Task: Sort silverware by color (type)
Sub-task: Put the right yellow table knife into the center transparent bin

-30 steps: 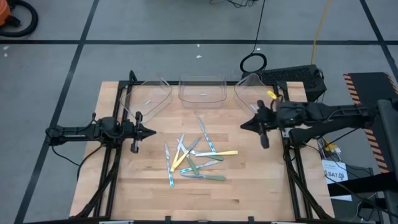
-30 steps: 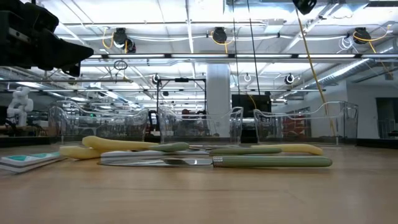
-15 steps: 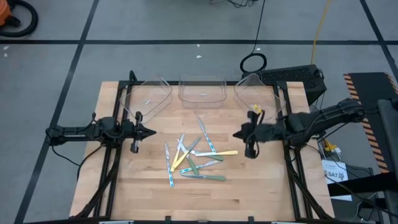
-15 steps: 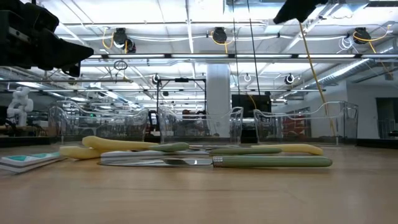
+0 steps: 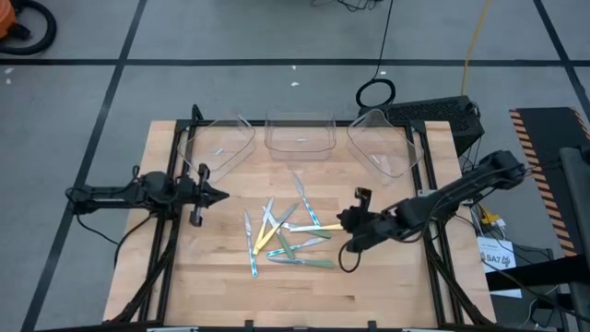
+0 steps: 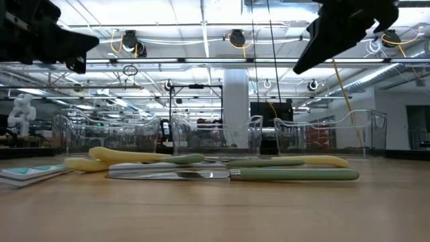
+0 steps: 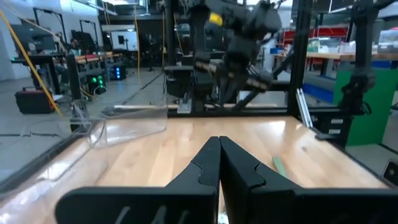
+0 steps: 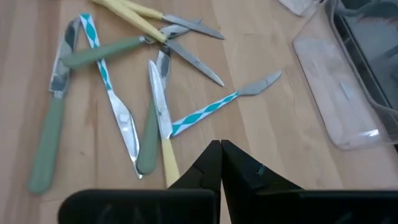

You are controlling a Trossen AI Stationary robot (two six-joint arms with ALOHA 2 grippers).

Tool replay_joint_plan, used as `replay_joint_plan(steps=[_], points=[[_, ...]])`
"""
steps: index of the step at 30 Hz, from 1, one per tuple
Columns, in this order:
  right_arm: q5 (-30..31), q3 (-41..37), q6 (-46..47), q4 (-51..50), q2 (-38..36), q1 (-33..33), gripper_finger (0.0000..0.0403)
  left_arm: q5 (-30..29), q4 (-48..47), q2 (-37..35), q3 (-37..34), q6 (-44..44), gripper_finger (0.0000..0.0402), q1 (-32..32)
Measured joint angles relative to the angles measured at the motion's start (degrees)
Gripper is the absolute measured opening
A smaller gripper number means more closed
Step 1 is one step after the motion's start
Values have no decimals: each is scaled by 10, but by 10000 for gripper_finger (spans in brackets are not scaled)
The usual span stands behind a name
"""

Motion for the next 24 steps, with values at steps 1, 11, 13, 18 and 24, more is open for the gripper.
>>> replay_joint_plan(steps=[1, 11, 13, 18, 24], points=[[0, 0, 0, 0, 5, 0, 2, 0, -10, 4, 13, -3, 6, -2], [-49, 0, 11, 2, 44, 0, 2, -34, -119, 134, 192, -20, 6, -45], [-62, 0, 18, 1, 52, 0, 2, -34, -109, 164, 210, 1, 6, -60], [-97, 0, 48, 4, 69, 0, 2, -44, -92, 249, 244, 14, 6, -92], [-121, 0, 70, 2, 74, -2, 17, -43, -104, 347, 246, 7, 6, -133]])
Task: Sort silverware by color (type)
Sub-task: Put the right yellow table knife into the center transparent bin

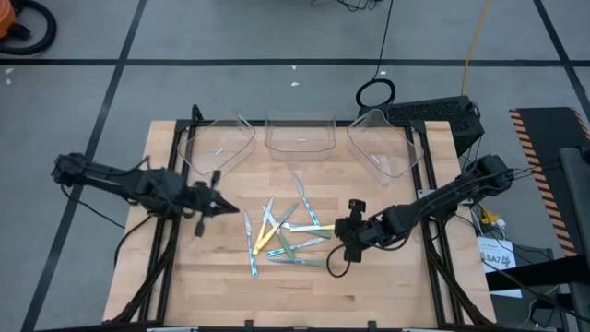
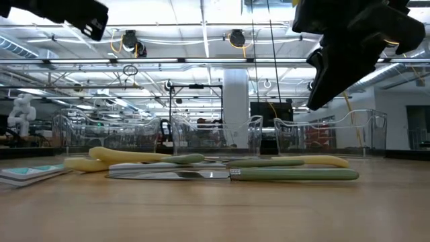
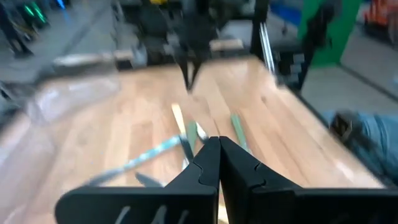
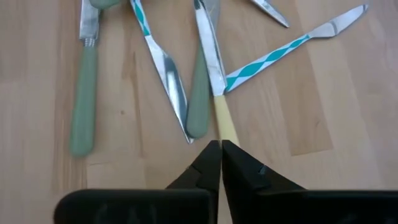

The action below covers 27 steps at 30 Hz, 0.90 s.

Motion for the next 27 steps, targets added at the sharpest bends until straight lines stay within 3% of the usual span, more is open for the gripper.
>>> replay_joint_plan(steps=[13, 19, 27], points=[[0, -69, -24, 65, 0, -16, 92, 0, 106, 141, 0, -28, 6, -14], [-41, -89, -23, 98, 1, -41, 131, 0, 147, 180, 0, -7, 8, -14], [-43, -91, -25, 109, 1, -54, 199, -28, 169, 210, 0, -2, 86, -14]])
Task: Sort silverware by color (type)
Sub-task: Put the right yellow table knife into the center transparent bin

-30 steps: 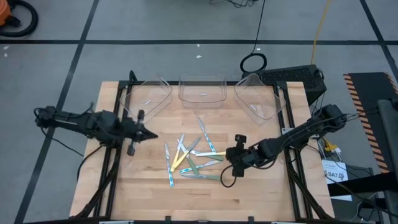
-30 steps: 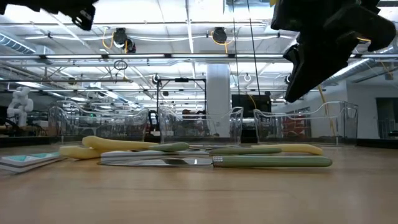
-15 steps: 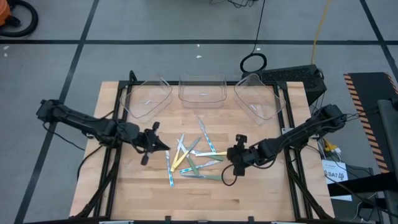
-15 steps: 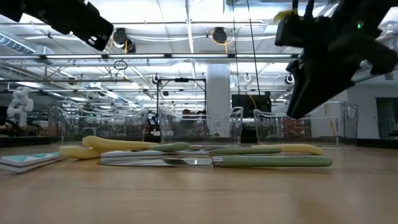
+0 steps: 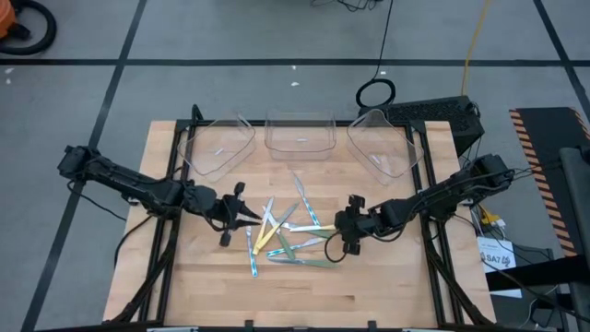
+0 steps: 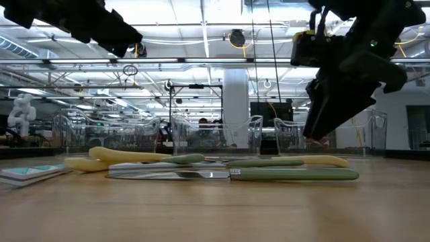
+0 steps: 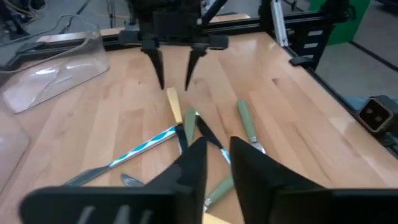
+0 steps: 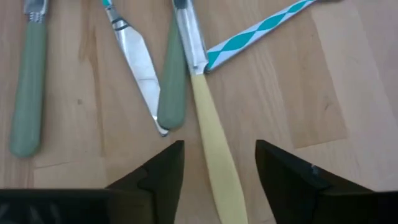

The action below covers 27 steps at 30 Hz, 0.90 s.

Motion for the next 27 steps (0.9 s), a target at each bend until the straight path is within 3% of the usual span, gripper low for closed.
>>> replay_joint_plan(steps=[6, 18, 22, 27], points=[[0, 0, -19, 9, 25, 0, 209, -2, 19, 4, 0, 0, 130, 0], [-5, 1, -8, 8, 79, -19, 201, -2, 25, 4, 0, -15, 134, 0], [-39, 3, -3, 5, 101, -33, 185, -2, 25, 4, 0, -19, 134, 0], [-74, 3, -11, -5, 109, -50, 132, -2, 26, 4, 0, -19, 134, 0]])
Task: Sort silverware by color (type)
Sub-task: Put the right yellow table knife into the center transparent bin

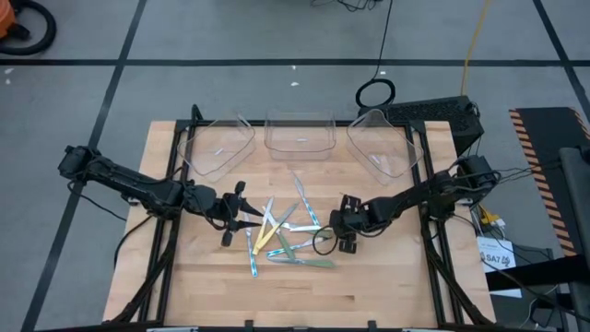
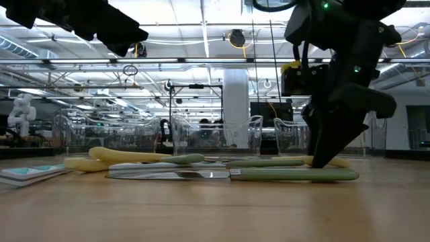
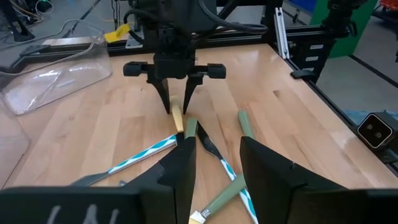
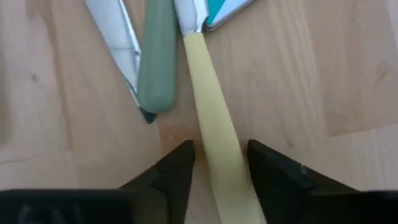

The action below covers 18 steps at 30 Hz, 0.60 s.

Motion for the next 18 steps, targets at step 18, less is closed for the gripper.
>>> replay_joint_plan(steps=[18], points=[[26, -5, -39, -19, -63, 18, 74, 0, -2, 0, 0, -2, 134, 0]])
